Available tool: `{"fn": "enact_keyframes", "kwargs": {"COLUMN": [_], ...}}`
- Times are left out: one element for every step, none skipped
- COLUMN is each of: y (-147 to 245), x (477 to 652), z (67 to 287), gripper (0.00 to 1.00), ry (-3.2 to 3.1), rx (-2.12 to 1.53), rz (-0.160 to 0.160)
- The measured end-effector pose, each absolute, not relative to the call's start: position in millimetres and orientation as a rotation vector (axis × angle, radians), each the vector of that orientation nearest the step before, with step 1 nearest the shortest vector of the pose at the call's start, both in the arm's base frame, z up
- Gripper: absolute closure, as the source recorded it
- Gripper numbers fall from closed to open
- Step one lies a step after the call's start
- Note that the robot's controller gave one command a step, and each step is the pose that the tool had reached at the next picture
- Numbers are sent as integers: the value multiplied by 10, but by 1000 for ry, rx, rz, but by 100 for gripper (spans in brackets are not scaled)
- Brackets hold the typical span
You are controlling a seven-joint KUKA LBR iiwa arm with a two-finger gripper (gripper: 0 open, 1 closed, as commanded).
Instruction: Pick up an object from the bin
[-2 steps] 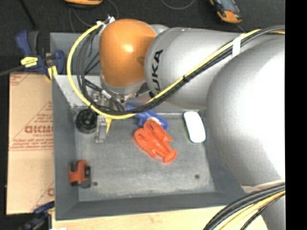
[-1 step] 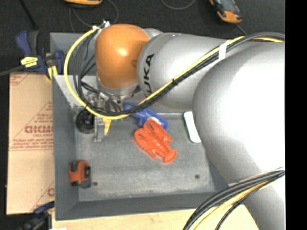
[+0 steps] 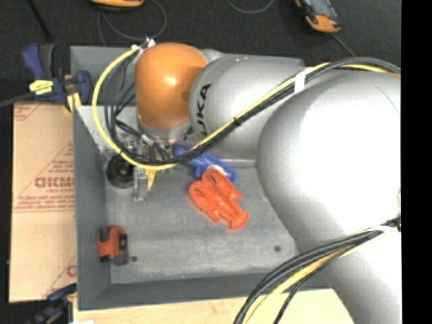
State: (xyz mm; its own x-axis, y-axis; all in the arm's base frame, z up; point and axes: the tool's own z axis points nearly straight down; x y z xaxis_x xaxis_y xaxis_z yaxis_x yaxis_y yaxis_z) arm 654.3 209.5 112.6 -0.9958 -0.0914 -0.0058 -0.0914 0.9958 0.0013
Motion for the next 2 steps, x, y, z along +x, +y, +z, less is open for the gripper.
{"fn": "enact_keyframes", "kwargs": {"y": [2064,1967], "x": [6568,6479], "z": [1064,998], "gripper": [0,0], "ry": [3135,3090], "rx": [-150,-550], "rz": [2,-1]}}
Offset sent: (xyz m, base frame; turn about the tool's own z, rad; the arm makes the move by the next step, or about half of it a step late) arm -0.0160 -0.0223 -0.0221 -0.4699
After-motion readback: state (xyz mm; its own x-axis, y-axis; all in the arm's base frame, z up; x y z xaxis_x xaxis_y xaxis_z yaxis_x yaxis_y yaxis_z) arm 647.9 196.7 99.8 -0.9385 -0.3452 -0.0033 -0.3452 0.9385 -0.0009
